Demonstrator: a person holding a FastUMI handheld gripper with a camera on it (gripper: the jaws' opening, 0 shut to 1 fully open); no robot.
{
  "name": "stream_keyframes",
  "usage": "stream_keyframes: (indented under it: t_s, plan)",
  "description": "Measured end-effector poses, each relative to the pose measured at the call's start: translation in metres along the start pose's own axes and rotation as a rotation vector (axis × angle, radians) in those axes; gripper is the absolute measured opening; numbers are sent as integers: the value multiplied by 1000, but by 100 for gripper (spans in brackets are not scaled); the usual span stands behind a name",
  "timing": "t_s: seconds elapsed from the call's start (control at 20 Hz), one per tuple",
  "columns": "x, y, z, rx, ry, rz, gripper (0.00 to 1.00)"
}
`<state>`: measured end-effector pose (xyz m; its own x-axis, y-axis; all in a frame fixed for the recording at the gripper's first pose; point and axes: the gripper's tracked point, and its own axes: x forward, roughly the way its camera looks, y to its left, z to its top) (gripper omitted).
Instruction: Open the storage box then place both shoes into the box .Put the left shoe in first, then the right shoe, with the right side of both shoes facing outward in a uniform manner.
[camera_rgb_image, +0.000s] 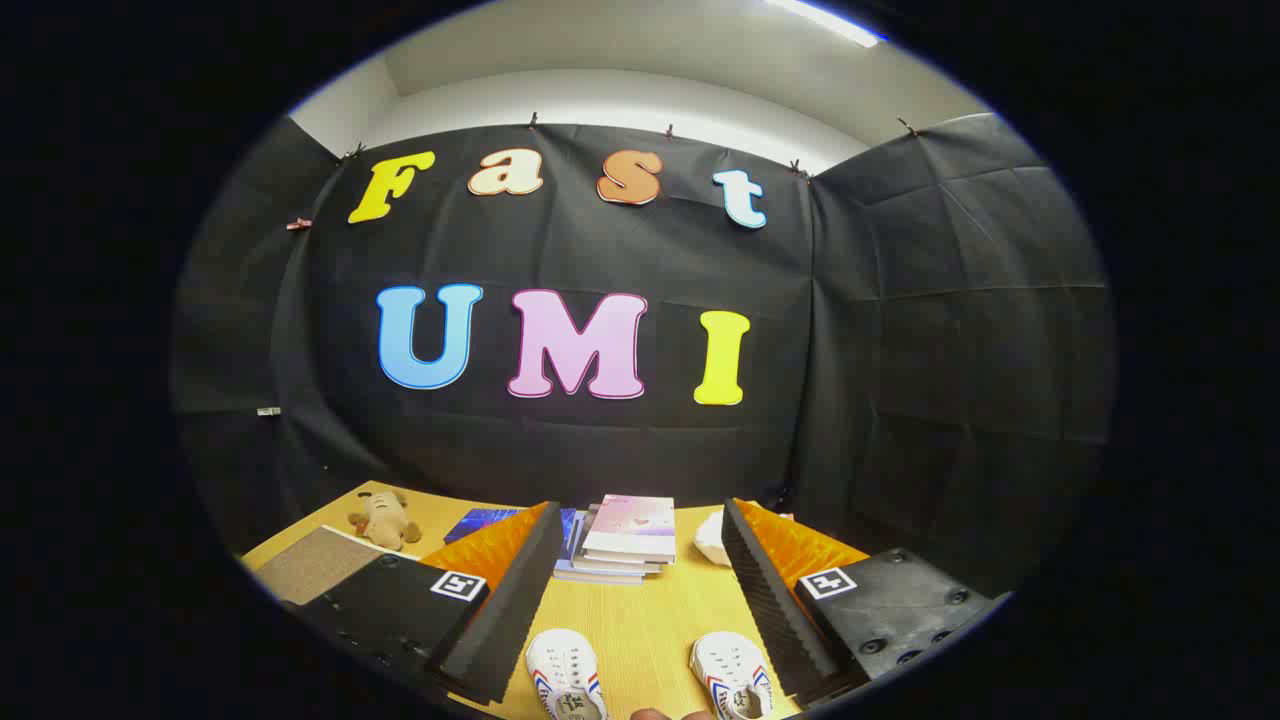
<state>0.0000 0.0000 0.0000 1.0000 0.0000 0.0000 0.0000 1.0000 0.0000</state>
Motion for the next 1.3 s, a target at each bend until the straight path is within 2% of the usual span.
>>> stream_keyframes:
  t_s: [0.75, 1.05, 1.3]
  plan:
    - [-1, 29, -11, -5, 34, -8, 98]
    - [5, 48, -22, 12, 86, 62, 98]
    - [10, 57, -60, 77, 240, 149, 98]
